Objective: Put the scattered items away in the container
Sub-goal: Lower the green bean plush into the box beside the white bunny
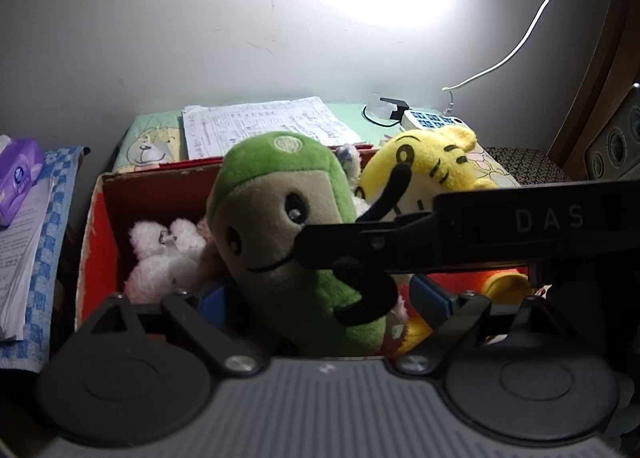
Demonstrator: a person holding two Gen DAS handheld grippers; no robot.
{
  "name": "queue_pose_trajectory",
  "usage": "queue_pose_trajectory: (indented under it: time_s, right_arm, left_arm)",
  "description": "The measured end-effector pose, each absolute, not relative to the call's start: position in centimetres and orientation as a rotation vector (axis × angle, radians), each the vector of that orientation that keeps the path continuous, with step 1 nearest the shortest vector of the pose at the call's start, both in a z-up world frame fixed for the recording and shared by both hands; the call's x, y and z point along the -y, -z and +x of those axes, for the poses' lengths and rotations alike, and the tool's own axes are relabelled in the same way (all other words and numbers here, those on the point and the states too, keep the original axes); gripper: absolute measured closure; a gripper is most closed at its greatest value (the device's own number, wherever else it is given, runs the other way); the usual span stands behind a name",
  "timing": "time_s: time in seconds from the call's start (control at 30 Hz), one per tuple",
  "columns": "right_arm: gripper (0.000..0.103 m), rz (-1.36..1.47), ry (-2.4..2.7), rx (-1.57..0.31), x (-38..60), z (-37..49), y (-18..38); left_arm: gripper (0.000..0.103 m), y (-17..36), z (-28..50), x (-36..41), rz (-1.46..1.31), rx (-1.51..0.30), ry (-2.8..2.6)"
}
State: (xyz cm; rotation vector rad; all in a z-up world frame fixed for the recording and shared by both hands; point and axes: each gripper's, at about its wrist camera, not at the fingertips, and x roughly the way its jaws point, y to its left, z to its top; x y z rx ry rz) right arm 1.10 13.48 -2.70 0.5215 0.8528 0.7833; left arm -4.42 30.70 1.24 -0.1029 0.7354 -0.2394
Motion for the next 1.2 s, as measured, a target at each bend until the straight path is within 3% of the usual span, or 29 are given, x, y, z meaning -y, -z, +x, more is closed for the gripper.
queue_pose_trajectory:
  time_s: [0.17, 0.57, 0.67, 0.87, 1.03, 1.1, 1.2]
  right_arm:
    - [0.054, 0.528, -0.769, -0.876, -12.8, 1.1, 3.4]
    - [0.054, 0.46, -0.719, -0.905, -13.4, 0.5, 2.8]
    - [0.048, 0.47, -0.714, -0.876, -13.5, 0.3, 2.3]
    - [0.048, 0.487, -0.723, -0.742, -13.4, 0.2, -0.1]
    - [0.05, 0.464, -0.709, -0.708, -15.0, 1.6, -0.2]
    - [0.057, 0.454, -0.676, -0.737, -15.6, 2.1, 0.6]
    - [0.058, 0.488, -0.657, -0.76, -14.9, 2.6, 1.6]
  left_arm:
    - [0.003, -0.7, -4.4, -29.4, -0.054, -0.744, 0.248]
    - [0.003, -0.2, -4.4, -29.4, -0.035, -0.764, 0.286]
    - [0.003, -0.8, -4.3, -29.7, -0.04, -0.753, 0.28]
    - [0.003, -1.4, -4.6, -30.8, -0.047, -0.752, 0.264]
    - [0.004, -2.0, -5.2, -31.2, -0.059, -0.724, 0.253]
    - [0.007, -2.0, -5.0, -30.9, -0.048, -0.724, 0.241]
    - [0.012, -1.5, -4.6, -30.2, -0.035, -0.749, 0.248]
